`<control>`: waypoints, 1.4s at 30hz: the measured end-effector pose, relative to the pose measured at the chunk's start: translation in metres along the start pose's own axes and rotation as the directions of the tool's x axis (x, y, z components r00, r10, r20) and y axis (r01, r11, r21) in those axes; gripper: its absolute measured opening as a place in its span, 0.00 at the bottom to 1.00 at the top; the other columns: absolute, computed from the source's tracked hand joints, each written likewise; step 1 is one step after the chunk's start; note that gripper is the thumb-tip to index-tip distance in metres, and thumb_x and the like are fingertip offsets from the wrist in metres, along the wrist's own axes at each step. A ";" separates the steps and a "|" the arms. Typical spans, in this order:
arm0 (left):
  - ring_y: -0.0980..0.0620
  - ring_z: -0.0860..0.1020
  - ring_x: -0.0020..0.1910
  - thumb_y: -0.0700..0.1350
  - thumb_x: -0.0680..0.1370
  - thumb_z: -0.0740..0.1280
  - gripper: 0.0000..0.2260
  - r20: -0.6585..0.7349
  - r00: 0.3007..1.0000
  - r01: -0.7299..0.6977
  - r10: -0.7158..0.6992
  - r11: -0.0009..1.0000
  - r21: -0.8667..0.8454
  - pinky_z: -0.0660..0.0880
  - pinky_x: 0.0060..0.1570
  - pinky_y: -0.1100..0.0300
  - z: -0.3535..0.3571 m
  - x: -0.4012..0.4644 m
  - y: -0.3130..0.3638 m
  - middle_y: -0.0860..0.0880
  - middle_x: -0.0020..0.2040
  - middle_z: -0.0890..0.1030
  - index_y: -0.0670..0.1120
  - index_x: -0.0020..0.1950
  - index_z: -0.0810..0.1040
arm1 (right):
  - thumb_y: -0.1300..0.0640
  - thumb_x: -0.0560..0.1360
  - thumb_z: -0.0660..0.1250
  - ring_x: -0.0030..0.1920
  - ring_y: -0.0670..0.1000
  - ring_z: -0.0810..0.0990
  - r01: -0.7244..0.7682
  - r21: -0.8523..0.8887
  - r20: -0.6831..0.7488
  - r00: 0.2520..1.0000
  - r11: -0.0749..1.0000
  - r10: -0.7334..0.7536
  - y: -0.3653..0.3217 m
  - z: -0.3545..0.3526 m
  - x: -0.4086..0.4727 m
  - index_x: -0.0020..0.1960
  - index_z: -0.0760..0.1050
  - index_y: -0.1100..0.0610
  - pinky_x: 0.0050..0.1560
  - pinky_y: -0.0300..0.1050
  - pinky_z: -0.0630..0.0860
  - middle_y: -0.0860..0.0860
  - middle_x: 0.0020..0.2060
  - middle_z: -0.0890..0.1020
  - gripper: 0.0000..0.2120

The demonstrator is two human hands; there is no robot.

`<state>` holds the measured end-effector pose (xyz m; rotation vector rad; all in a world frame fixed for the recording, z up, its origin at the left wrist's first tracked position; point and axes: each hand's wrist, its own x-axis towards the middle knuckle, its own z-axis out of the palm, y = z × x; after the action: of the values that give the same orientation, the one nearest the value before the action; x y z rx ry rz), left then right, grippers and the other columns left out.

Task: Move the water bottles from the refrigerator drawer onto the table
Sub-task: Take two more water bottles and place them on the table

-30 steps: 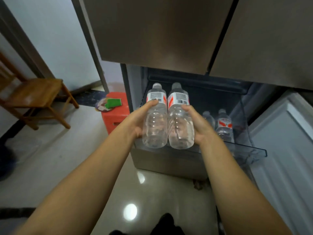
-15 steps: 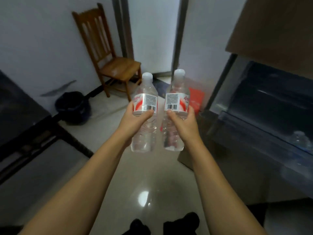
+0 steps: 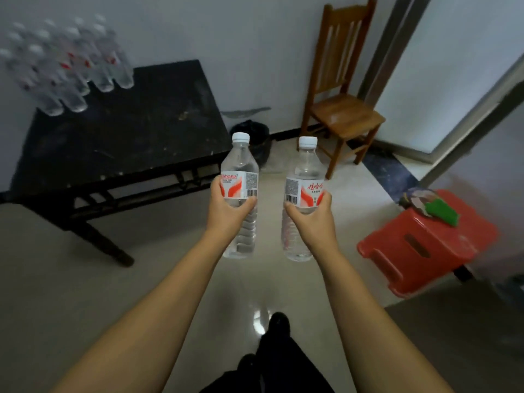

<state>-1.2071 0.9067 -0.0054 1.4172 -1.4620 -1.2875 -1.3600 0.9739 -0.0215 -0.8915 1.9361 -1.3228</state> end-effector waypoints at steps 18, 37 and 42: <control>0.52 0.77 0.54 0.46 0.72 0.73 0.30 -0.382 0.895 0.177 -0.231 0.969 -0.169 0.74 0.51 0.57 -0.059 0.114 0.011 0.52 0.56 0.75 0.51 0.70 0.63 | 0.56 0.72 0.73 0.50 0.45 0.75 0.201 -0.035 0.420 0.892 0.979 -0.168 -0.062 0.123 0.150 0.67 0.62 0.56 0.45 0.32 0.69 0.46 0.52 0.74 0.29; 0.58 0.75 0.47 0.46 0.73 0.73 0.31 -0.321 0.918 0.188 -0.234 0.968 -0.167 0.72 0.44 0.64 -0.249 0.324 -0.020 0.55 0.53 0.75 0.51 0.71 0.62 | 0.55 0.71 0.74 0.55 0.46 0.74 0.123 -0.057 0.396 0.914 0.991 -0.091 -0.145 0.368 0.236 0.70 0.60 0.53 0.56 0.41 0.73 0.47 0.57 0.73 0.33; 0.55 0.78 0.51 0.45 0.72 0.74 0.31 -0.304 0.919 0.196 -0.252 0.959 -0.202 0.77 0.48 0.59 -0.280 0.380 -0.027 0.52 0.56 0.77 0.51 0.70 0.63 | 0.55 0.71 0.74 0.57 0.47 0.74 0.105 -0.076 0.392 0.917 0.992 -0.067 -0.156 0.417 0.269 0.70 0.60 0.53 0.57 0.42 0.72 0.49 0.59 0.73 0.33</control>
<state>-0.9858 0.4889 -0.0164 1.6290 -0.9683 -1.2080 -1.1550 0.4956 -0.0329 -1.1996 1.6724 -1.0105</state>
